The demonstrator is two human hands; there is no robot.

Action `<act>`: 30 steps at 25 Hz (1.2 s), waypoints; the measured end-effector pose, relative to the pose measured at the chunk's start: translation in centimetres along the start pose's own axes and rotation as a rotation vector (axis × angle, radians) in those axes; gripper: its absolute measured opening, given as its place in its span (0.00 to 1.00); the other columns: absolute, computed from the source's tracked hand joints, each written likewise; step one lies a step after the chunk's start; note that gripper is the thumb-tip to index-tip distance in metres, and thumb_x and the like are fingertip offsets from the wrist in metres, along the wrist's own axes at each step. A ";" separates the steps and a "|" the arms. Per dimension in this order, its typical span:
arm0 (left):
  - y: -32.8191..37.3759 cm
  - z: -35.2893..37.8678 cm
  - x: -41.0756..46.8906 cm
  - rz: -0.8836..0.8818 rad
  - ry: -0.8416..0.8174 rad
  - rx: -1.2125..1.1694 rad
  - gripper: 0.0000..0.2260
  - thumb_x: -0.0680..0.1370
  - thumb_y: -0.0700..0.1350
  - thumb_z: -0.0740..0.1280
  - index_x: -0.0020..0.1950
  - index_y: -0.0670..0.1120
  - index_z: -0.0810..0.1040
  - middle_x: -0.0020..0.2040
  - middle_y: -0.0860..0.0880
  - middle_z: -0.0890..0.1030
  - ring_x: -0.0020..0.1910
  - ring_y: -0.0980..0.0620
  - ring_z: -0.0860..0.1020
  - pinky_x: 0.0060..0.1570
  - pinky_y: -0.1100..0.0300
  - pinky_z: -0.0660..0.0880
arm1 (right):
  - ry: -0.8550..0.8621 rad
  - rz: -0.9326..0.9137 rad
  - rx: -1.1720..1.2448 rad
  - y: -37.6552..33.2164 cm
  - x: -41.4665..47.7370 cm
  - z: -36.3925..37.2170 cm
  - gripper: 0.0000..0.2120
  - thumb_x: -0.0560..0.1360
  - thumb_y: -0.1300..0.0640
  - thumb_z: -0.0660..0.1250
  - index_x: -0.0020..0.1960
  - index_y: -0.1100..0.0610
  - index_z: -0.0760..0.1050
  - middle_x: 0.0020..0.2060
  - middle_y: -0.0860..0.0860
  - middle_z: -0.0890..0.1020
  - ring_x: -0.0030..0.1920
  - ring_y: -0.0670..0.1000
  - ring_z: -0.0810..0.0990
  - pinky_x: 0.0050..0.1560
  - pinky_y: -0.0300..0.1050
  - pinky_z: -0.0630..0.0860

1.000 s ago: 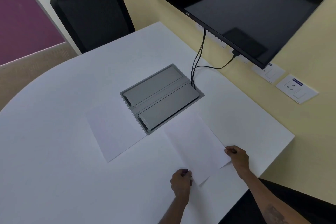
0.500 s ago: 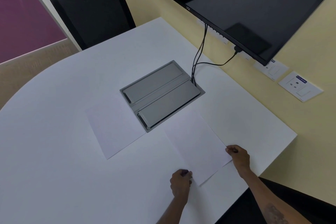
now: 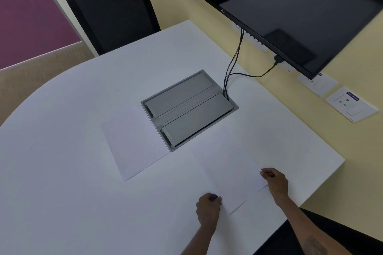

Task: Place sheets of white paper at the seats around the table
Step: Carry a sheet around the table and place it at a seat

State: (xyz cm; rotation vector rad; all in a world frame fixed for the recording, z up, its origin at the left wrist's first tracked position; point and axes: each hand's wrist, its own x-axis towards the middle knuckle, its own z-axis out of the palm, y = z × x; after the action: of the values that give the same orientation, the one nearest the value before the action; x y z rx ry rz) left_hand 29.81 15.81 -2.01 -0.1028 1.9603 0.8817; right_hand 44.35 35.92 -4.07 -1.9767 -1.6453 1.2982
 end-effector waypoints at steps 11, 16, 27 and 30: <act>-2.0 -6.7 0.5 0.015 0.053 0.037 0.20 0.73 0.64 0.68 0.35 0.48 0.81 0.31 0.56 0.85 0.30 0.54 0.84 0.44 0.58 0.82 | 0.172 -0.129 -0.173 -2.6 -5.0 4.6 0.14 0.76 0.56 0.70 0.61 0.55 0.79 0.59 0.57 0.78 0.61 0.60 0.74 0.63 0.60 0.68; -3.0 -13.5 1.1 0.080 0.146 0.018 0.16 0.78 0.59 0.65 0.38 0.50 0.81 0.33 0.55 0.85 0.31 0.55 0.84 0.40 0.60 0.79 | 0.082 -0.237 -0.189 -4.8 -11.2 11.7 0.13 0.76 0.58 0.71 0.60 0.57 0.80 0.58 0.56 0.79 0.60 0.59 0.75 0.63 0.60 0.69; -2.6 -29.1 5.3 0.095 0.346 -0.028 0.11 0.79 0.48 0.67 0.59 0.47 0.81 0.53 0.48 0.84 0.53 0.46 0.80 0.59 0.53 0.75 | -0.161 -0.413 -0.267 -12.1 -21.0 24.6 0.13 0.78 0.63 0.67 0.62 0.65 0.77 0.60 0.58 0.78 0.63 0.58 0.75 0.65 0.55 0.73; -1.3 -31.2 6.8 0.080 0.368 -0.074 0.12 0.78 0.44 0.66 0.61 0.46 0.80 0.56 0.47 0.84 0.56 0.45 0.80 0.59 0.54 0.74 | -0.196 -0.442 -0.276 -14.8 -21.5 27.0 0.13 0.79 0.64 0.65 0.62 0.65 0.77 0.61 0.58 0.78 0.64 0.57 0.75 0.66 0.53 0.73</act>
State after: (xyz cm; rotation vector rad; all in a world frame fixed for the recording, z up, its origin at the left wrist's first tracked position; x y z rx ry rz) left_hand 3.87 -2.55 0.88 -0.2452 2.2846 1.0457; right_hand 15.14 12.73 0.59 -1.5156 -2.2987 1.1695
